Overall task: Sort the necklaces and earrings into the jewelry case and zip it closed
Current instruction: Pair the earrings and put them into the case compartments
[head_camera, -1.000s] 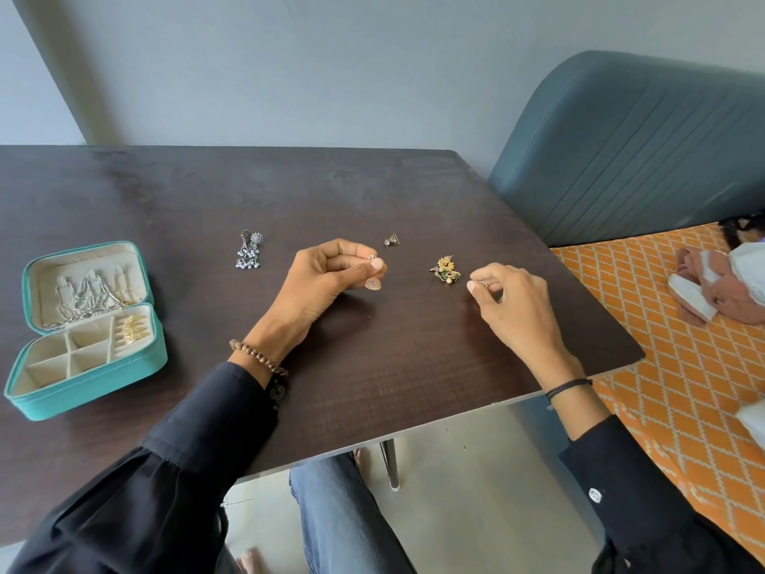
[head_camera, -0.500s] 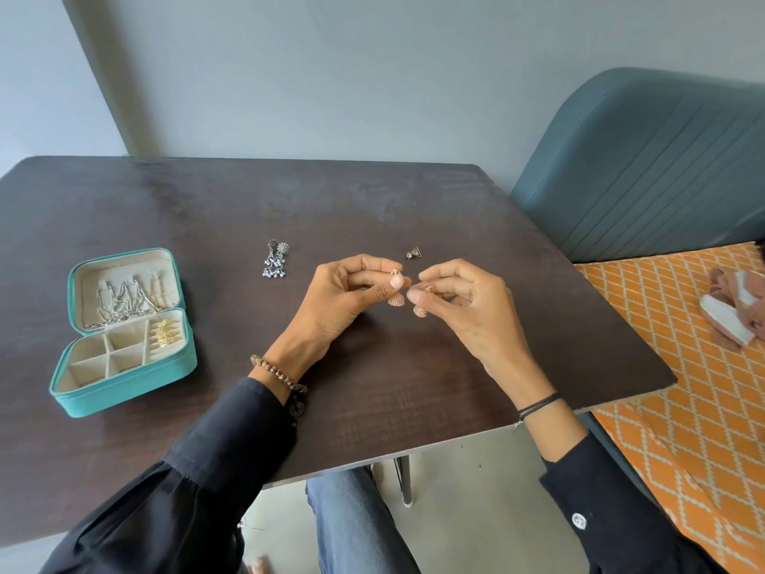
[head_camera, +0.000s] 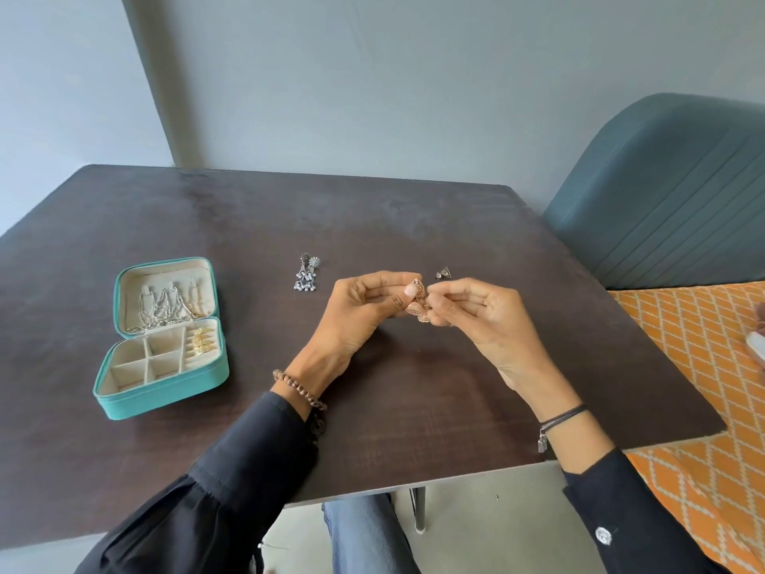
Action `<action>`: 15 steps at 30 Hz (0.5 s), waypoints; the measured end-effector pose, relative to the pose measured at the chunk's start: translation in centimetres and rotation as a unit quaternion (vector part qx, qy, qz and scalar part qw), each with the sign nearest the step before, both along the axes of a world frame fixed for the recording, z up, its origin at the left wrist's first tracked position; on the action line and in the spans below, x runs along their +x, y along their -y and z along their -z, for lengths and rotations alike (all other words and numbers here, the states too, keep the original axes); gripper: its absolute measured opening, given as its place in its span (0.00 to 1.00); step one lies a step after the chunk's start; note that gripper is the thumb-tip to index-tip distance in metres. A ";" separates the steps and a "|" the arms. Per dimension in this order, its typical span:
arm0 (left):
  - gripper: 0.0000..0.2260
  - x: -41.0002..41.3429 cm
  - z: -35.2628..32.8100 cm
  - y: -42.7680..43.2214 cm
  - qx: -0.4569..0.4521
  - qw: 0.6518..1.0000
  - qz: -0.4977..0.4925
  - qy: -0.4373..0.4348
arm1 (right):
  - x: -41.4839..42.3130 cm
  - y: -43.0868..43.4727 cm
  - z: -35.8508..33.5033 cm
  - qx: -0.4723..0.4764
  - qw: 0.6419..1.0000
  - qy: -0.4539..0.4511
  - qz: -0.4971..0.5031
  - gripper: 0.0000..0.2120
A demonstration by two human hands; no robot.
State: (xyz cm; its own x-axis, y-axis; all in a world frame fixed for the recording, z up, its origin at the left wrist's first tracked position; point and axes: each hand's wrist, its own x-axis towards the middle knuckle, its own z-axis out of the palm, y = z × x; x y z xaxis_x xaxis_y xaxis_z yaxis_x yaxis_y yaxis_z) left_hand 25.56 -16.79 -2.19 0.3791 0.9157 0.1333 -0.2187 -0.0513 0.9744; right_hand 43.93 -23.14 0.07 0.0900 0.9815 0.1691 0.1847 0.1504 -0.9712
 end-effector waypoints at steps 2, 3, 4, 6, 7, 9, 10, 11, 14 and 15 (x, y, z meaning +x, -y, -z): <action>0.10 -0.2 -0.2 0.0 -0.013 1.000 -0.010 0.008 | -0.2 -0.7 -0.2 0.007 1.000 -0.008 0.004 0.09; 0.09 -0.3 -0.2 -0.1 -0.021 1.000 -0.016 0.014 | -0.4 -1.0 -0.4 0.010 1.000 -0.015 0.003 0.09; 0.10 -0.5 -0.3 -0.2 -0.030 0.999 -0.020 0.018 | -0.6 -1.4 -0.4 0.013 1.000 -0.018 0.004 0.09; 0.11 -1.0 -0.4 -0.6 -0.045 0.998 -0.021 0.027 | -0.9 -2.1 -0.5 0.007 1.000 -0.028 0.006 0.09; 0.11 -1.1 -0.4 -0.6 -0.052 0.998 -0.020 0.031 | -1.0 -2.4 -0.6 -0.001 0.999 -0.039 0.009 0.10; 0.11 -1.3 -0.4 -0.8 -0.060 0.997 -0.025 0.039 | -1.1 -3.1 -0.6 -0.019 0.998 -0.062 0.010 0.12; 0.11 -1.4 -0.3 -0.8 -0.060 0.997 -0.029 0.040 | -1.2 -3.5 -0.6 -0.026 0.997 -0.070 0.009 0.12; 0.10 -1.4 -0.3 -0.9 -0.055 0.997 -0.034 0.037 | -1.2 -3.8 -0.6 -0.028 0.997 -0.074 0.010 0.12; 0.08 -1.2 0.1 -1.2 -0.023 0.998 -0.058 0.003 | -1.8 -4.6 -0.3 -0.026 0.998 -0.059 0.026 0.13; 0.07 -1.2 0.2 -1.3 -0.012 0.997 -0.070 -0.012 | -2.1 -4.9 0.0 -0.025 0.998 -0.048 0.034 0.13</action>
State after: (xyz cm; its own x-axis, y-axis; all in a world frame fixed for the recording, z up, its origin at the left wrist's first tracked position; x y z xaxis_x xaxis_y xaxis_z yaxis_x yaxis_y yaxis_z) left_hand 24.38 -15.52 -2.42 0.2493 0.9629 0.1035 -0.1884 -0.0566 0.9805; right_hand 41.87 -18.24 0.11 0.1693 0.9797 0.1077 0.0980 0.0920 -0.9909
